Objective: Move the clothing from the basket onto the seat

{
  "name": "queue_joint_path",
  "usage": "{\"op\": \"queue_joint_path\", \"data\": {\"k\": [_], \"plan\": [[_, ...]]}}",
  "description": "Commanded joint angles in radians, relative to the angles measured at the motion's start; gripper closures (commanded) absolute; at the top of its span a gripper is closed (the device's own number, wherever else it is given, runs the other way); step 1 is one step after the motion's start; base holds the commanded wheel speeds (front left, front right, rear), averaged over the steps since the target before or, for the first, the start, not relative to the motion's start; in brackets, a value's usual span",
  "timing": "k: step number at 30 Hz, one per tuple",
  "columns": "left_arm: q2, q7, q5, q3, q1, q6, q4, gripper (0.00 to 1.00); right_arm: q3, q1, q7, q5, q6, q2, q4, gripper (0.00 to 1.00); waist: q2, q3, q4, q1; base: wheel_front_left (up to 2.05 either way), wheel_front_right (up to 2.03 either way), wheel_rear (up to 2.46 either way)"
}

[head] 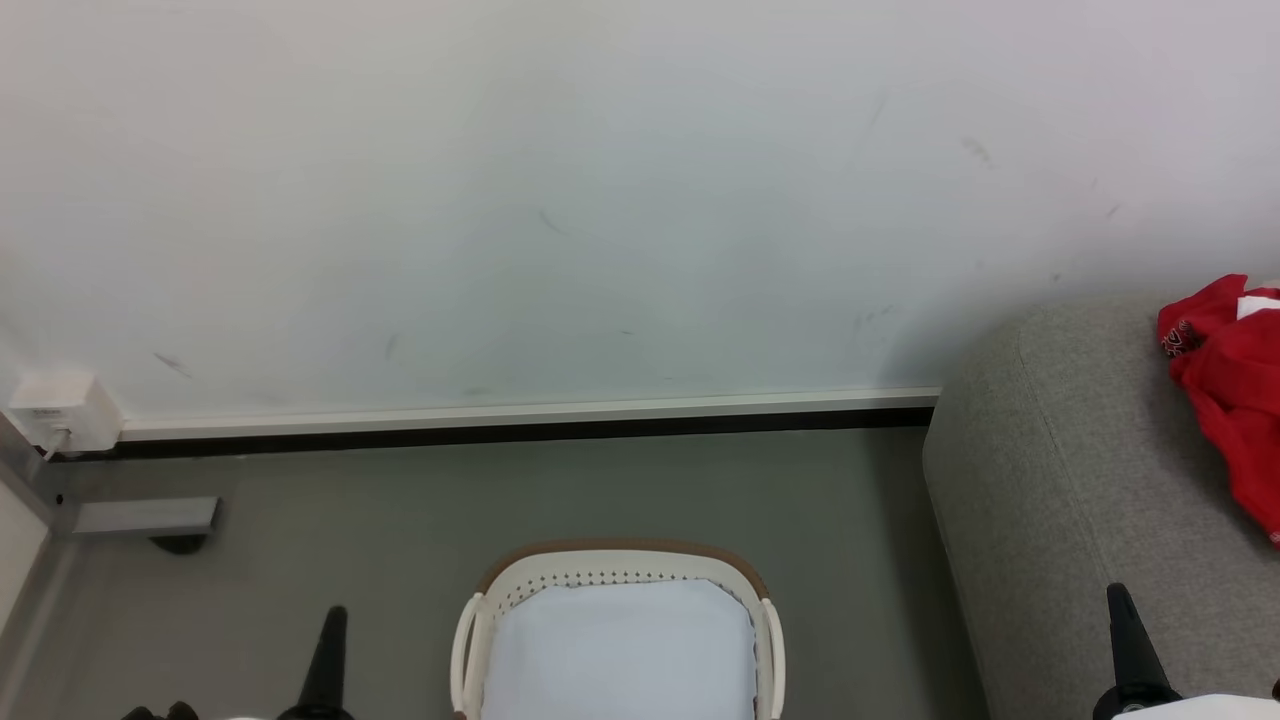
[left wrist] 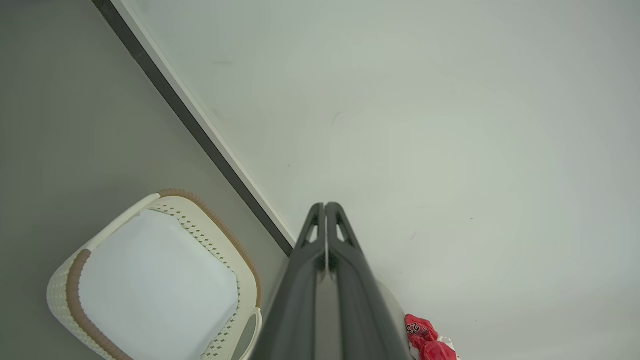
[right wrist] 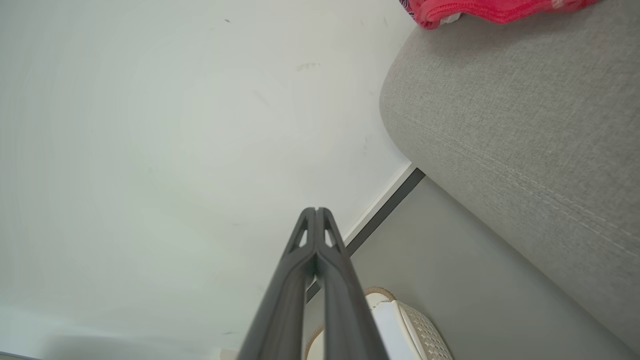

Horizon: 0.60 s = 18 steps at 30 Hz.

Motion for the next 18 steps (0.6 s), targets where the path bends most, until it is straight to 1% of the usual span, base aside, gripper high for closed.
{"op": "queue_joint_path", "data": {"k": [1, 11, 18], "plan": [[0.008, 0.007, -0.022, 0.007, -0.021, -0.005, -0.011, 1.0, -0.005, -0.016, 0.007, 0.027, -0.001, -0.011, -0.015, 1.0, 0.0, 0.0, 0.0, 0.0, 0.0, 0.0, 0.0], [0.009, 0.036, -0.129, 0.019, -0.038, -0.012, -0.014, 1.0, -0.017, -0.028, 0.035, 0.14, -0.001, -0.012, -0.027, 1.0, 0.0, 0.003, 0.004, 0.0, 0.0, 0.0, 0.0], [0.01, 0.05, -0.181, 0.024, -0.046, -0.014, -0.015, 1.0, -0.023, -0.03, 0.05, 0.197, -0.002, -0.013, -0.034, 1.0, 0.0, 0.005, 0.006, 0.0, 0.0, 0.0, 0.0]]}}
